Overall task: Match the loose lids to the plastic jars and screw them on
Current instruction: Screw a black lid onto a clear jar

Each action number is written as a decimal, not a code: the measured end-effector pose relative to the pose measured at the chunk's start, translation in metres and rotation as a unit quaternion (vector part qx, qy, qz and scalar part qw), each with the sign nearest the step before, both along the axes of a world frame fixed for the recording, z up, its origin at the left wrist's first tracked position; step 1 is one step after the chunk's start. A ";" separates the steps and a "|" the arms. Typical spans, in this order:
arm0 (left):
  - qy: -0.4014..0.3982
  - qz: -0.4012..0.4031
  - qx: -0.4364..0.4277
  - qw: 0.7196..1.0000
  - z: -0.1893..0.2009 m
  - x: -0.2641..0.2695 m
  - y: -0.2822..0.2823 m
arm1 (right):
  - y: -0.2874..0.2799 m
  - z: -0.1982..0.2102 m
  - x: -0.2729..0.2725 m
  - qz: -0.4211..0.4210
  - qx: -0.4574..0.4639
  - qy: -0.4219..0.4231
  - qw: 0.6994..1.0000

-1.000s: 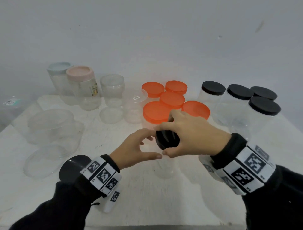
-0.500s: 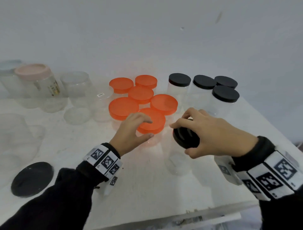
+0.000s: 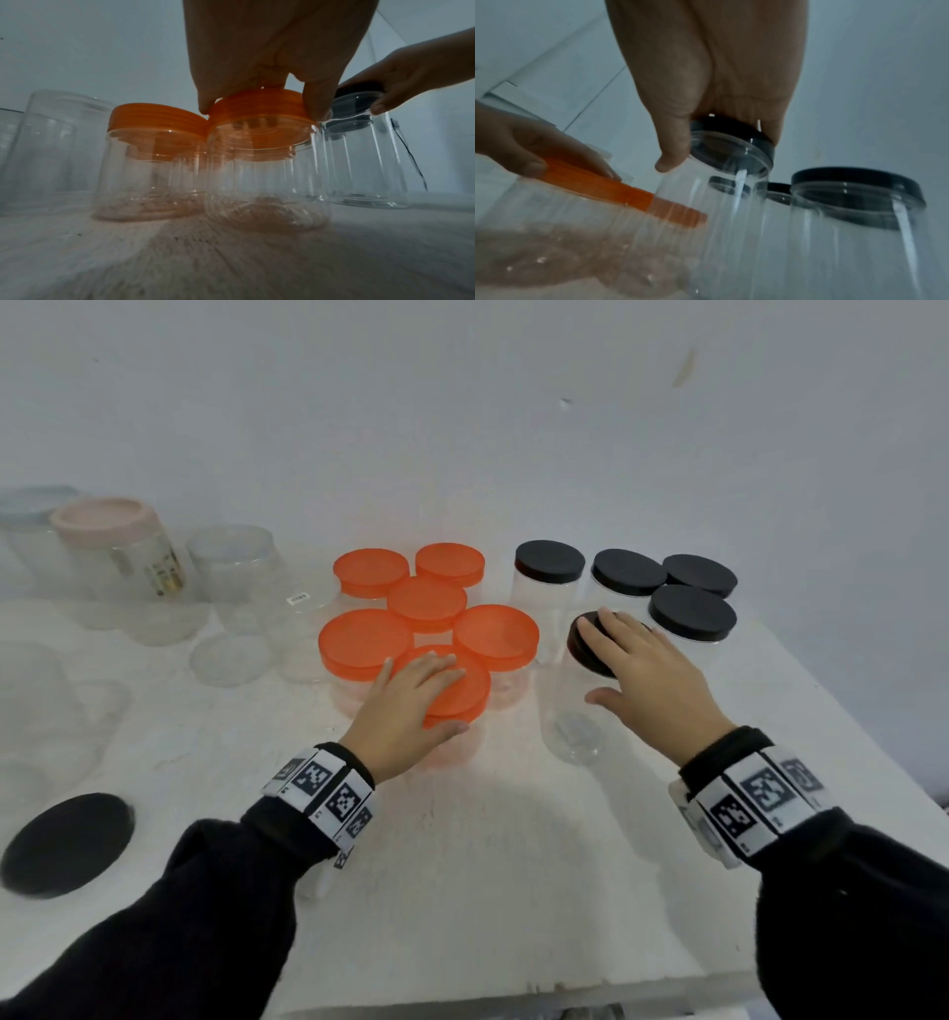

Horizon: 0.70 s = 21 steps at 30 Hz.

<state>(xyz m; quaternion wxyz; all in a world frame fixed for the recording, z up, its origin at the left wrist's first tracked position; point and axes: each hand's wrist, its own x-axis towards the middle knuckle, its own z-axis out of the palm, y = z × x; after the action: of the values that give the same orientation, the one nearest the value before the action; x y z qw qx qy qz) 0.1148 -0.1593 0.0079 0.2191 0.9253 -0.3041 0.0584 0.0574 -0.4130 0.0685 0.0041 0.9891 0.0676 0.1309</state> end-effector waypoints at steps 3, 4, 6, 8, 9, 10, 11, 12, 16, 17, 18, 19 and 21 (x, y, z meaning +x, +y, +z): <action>-0.007 -0.002 -0.003 1.000 -0.001 0.000 0.001 | -0.008 -0.008 0.020 -0.001 -0.001 -0.041 0.999; -0.012 -0.002 -0.002 1.000 -0.001 0.001 0.001 | -0.010 -0.010 0.025 -0.003 0.000 -0.050 0.999; -0.017 -0.002 -0.001 1.000 -0.002 0.002 0.000 | -0.012 -0.011 0.035 -0.009 0.000 -0.058 0.998; -0.016 -0.005 -0.004 1.000 -0.003 0.003 0.001 | -0.014 -0.012 0.043 -0.015 0.000 -0.059 0.998; -0.018 -0.007 -0.004 1.000 -0.003 0.003 0.002 | -0.015 -0.012 0.046 -0.017 -0.001 -0.059 0.998; -0.019 -0.008 -0.004 1.000 -0.004 0.004 0.002 | -0.016 -0.013 0.049 -0.017 -0.001 -0.061 0.998; -0.019 -0.009 -0.003 1.000 -0.005 0.005 0.003 | -0.017 -0.013 0.051 -0.016 0.000 -0.064 0.998; -0.020 -0.008 -0.004 1.000 -0.006 0.005 0.003 | -0.017 -0.013 0.053 -0.015 0.001 -0.066 0.998; -0.016 -0.010 -0.009 1.000 -0.006 0.005 0.003 | -0.019 -0.016 0.058 -0.003 0.012 -0.085 0.996; -0.016 -0.010 -0.009 1.000 -0.006 0.005 0.003 | -0.019 -0.016 0.059 -0.002 0.015 -0.090 0.996; -0.016 -0.011 -0.009 1.000 -0.006 0.005 0.004 | -0.019 -0.016 0.060 -0.002 0.016 -0.093 0.996; -0.016 -0.011 -0.009 1.000 -0.006 0.005 0.004 | -0.019 -0.016 0.060 -0.002 0.015 -0.096 0.995; -0.015 -0.012 -0.009 1.000 -0.006 0.005 0.004 | -0.019 -0.017 0.061 -0.001 0.013 -0.099 0.995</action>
<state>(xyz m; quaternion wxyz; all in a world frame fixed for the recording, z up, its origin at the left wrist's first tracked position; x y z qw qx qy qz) 0.1201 -0.1548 0.0015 0.2237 0.9185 -0.3179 0.0724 0.1180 -0.4319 0.0518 -0.0018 0.9712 0.0639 0.2295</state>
